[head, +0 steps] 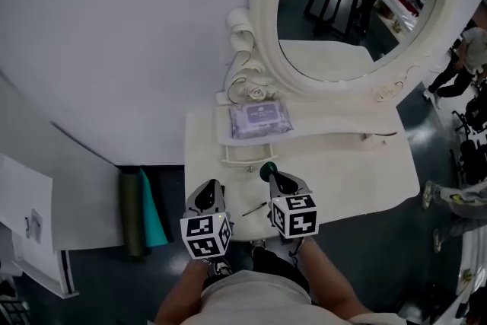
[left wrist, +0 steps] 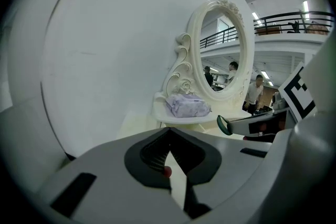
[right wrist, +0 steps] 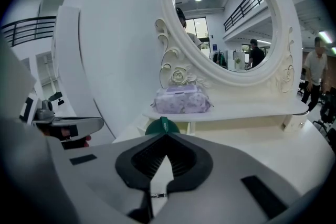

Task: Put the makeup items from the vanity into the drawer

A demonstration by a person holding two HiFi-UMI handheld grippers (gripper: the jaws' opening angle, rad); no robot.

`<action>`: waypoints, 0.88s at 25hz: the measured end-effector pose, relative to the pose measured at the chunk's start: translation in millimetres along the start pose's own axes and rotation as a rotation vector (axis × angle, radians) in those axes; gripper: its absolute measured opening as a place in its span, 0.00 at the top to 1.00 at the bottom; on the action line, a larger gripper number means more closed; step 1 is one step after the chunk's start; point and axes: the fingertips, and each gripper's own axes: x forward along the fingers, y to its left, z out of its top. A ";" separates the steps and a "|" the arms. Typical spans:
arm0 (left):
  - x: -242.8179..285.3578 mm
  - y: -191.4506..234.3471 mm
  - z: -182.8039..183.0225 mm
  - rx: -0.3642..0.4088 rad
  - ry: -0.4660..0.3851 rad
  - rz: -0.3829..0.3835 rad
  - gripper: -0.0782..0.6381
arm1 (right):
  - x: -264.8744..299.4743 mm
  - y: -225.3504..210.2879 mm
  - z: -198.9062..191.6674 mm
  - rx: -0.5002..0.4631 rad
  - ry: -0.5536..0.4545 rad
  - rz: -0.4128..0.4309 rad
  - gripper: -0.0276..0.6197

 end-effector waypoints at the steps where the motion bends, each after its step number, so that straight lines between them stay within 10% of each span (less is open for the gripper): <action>1: 1.7 0.9 -1.0 -0.001 0.006 0.004 0.88 | 3.5 -0.3 -0.4 0.001 0.008 0.005 0.93; 22: 64.1 30.0 -10.4 -0.131 0.073 0.131 0.89 | 98.0 23.6 3.7 -0.136 0.237 0.240 0.93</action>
